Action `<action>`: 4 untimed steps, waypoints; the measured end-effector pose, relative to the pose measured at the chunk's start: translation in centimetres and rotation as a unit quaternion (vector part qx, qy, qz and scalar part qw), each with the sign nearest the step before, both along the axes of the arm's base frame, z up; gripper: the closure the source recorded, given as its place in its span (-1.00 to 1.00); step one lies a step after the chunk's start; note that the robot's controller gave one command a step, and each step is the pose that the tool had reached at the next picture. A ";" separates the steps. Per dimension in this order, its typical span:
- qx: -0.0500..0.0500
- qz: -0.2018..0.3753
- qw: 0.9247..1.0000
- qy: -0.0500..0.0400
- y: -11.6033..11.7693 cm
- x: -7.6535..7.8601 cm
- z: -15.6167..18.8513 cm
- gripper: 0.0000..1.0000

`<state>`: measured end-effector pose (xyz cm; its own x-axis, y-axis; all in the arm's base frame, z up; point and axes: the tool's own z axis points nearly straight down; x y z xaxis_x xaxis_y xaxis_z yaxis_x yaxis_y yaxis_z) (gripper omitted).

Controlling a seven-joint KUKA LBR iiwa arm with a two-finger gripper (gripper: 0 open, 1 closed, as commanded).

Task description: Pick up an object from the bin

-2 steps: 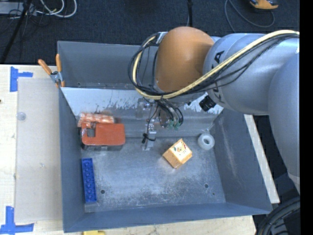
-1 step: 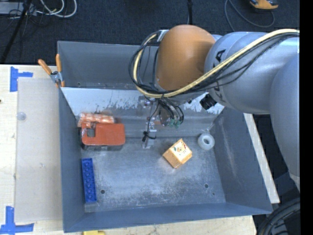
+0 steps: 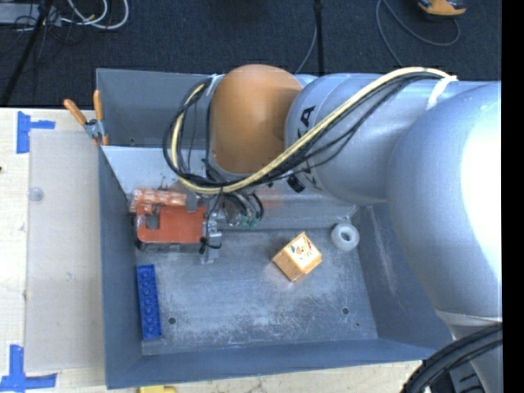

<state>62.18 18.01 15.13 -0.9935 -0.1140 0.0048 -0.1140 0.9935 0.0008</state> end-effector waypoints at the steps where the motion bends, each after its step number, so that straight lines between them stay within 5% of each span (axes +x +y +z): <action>1: 0.000 -0.071 0.997 -0.001 1.0 -1.1 -1.9 -1.00; 2: 0.001 0.028 1.000 -0.002 2.9 0.1 -4.9 -1.00; 3: 0.002 0.041 0.999 -0.008 5.9 0.4 -7.6 -1.00; 4: 0.002 0.074 0.997 -0.008 6.2 0.2 -7.4 1.00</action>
Offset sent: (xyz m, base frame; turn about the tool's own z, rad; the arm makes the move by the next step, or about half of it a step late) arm 0.0005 0.0294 -0.0496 -0.0559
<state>62.37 24.25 7.75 -0.9658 -0.2591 -0.0118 -0.2592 0.9658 0.0025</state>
